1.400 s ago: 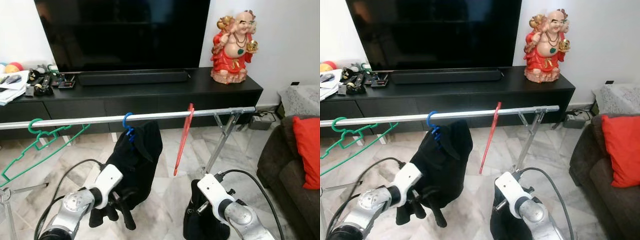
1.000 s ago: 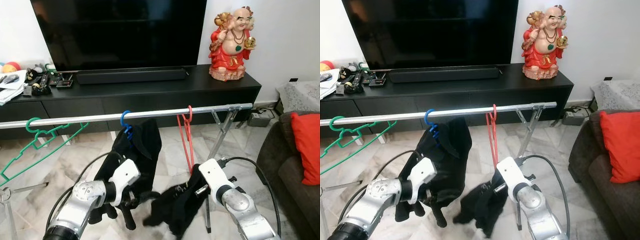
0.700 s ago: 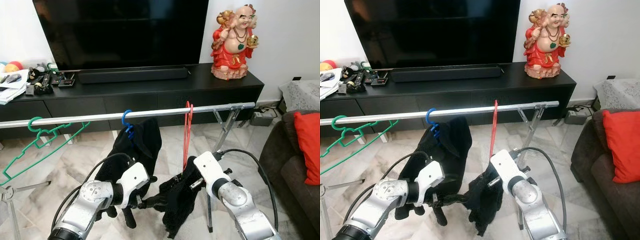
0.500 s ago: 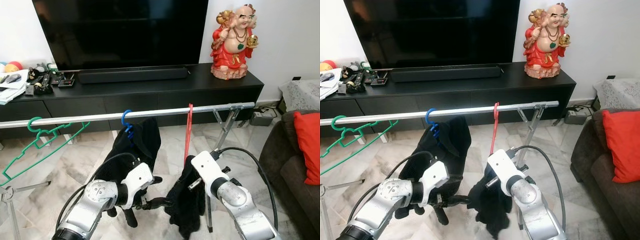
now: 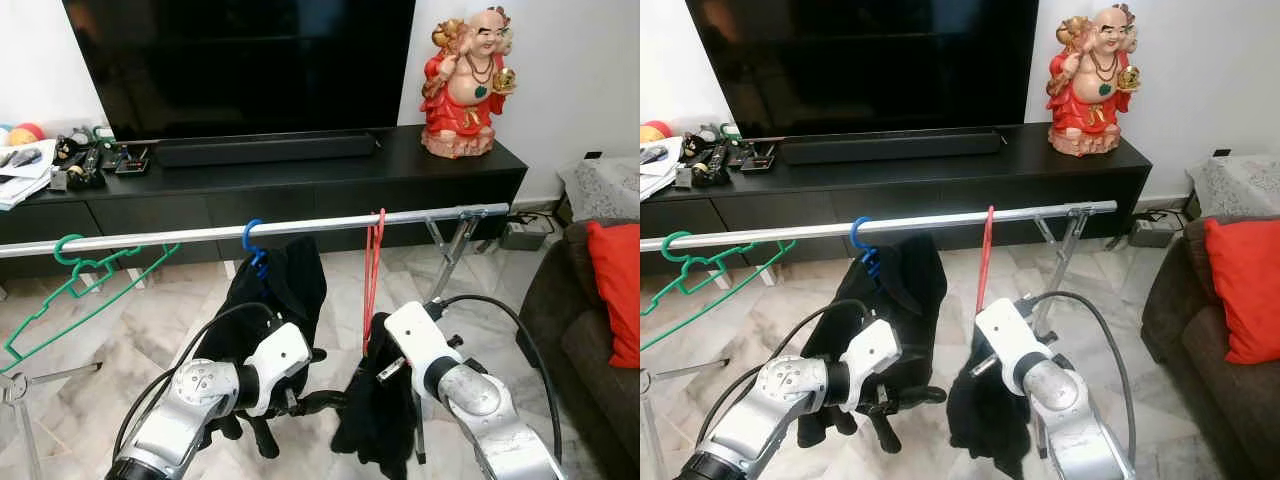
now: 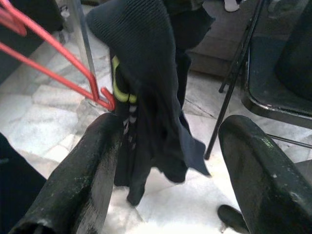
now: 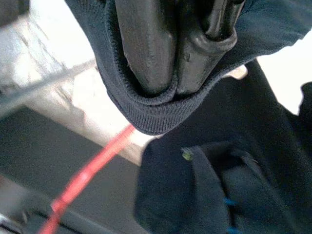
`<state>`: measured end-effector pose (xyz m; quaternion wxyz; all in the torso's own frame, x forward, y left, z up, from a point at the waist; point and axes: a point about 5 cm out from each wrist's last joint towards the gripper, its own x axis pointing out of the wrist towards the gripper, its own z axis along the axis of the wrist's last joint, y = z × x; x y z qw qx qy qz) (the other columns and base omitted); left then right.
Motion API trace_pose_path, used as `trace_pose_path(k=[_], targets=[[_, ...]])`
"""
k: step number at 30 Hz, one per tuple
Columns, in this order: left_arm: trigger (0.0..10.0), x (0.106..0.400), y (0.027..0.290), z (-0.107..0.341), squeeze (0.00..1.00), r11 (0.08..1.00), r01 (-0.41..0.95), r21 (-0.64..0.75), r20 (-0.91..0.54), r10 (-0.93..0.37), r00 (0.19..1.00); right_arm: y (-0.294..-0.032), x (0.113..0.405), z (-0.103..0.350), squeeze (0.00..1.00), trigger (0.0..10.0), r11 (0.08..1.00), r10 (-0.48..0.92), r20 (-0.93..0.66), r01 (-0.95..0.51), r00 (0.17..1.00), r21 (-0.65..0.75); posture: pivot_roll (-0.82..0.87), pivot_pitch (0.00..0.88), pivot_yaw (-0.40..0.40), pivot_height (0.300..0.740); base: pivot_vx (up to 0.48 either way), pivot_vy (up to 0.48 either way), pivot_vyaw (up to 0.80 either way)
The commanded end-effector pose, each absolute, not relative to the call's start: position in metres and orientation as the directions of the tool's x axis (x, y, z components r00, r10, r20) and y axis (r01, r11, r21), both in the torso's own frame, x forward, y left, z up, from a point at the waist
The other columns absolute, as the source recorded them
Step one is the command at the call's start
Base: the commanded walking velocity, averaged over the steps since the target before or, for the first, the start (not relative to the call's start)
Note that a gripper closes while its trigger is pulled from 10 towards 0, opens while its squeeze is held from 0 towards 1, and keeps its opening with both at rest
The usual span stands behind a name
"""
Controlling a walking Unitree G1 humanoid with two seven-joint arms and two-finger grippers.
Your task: Hang hanger
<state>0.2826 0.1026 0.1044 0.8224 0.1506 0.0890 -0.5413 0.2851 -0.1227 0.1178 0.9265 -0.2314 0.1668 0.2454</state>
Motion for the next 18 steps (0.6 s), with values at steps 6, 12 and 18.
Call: trace_pose_path(k=[6, 12, 18], targets=[[10.0, 0.283, 0.093, 0.115, 1.00, 0.267, 0.927, 0.262, -0.346, -0.871, 0.348, -0.111, 0.272, 0.135, 0.00, 10.0, 0.730, 0.440, -0.408, -0.583, 0.800, -0.356, 0.01, 0.047, 0.073, 0.740, 0.000, 0.000, 0.00], [10.0, 0.288, 0.092, 0.115, 0.93, 0.287, 0.896, 0.340, -0.357, -0.842, 0.405, -0.109, 0.265, 0.143, 0.00, 10.0, 0.737, 0.416, -0.409, -0.564, 0.812, -0.371, 0.01, 0.048, 0.082, 0.740, 0.000, 0.000, 0.00], [10.0, 0.296, 0.091, 0.118, 0.00, 0.343, 0.868, 0.359, -0.339, -0.818, 0.464, -0.102, 0.259, 0.147, 0.00, 10.0, 0.760, 0.420, -0.398, -0.556, 0.816, -0.337, 0.01, 0.043, 0.086, 0.740, 0.000, 0.000, 0.00]])
